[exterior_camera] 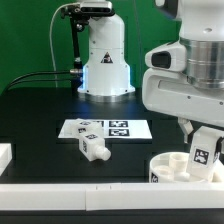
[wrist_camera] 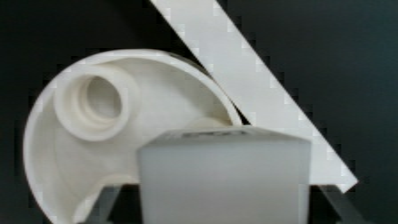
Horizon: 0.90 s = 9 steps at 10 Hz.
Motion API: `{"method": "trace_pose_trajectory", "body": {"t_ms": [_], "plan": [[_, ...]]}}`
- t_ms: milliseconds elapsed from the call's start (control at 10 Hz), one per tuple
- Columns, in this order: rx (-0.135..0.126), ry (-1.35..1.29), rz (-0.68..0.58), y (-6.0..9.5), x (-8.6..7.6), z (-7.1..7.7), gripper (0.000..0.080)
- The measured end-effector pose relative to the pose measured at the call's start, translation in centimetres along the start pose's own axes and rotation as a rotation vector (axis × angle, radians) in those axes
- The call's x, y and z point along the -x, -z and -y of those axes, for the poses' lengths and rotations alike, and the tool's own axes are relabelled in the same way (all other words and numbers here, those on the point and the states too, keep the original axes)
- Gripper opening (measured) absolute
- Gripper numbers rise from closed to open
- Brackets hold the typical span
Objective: Assemble stool
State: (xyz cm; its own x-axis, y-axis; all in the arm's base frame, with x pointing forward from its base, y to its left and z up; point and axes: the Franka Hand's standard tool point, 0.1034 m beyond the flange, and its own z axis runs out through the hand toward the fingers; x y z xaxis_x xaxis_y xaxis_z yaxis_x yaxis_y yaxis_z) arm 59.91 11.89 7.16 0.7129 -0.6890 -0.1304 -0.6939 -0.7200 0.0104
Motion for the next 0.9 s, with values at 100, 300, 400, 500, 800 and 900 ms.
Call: {"method": "trace_pose_trajectory", "body": {"t_ms": [100, 300, 400, 500, 800, 900], "plan": [[-0.003, -0.091, 0.003, 0.02, 0.04, 0.05, 0.0334], [-0.025, -0.438, 0.011, -0.06, 0.35, 0.4, 0.0334], [-0.051, -0.564, -0.003, -0.21, 0.42, 0.45, 0.0334], [-0.082, -0.713, 0.0, -0.29, 0.44, 0.57, 0.0334], [-0.105, -0.871, 0.022, -0.24, 0.25, 0.59, 0.0335], [-0.105, -0.882, 0.023, -0.24, 0.24, 0.6, 0.0335]]}}
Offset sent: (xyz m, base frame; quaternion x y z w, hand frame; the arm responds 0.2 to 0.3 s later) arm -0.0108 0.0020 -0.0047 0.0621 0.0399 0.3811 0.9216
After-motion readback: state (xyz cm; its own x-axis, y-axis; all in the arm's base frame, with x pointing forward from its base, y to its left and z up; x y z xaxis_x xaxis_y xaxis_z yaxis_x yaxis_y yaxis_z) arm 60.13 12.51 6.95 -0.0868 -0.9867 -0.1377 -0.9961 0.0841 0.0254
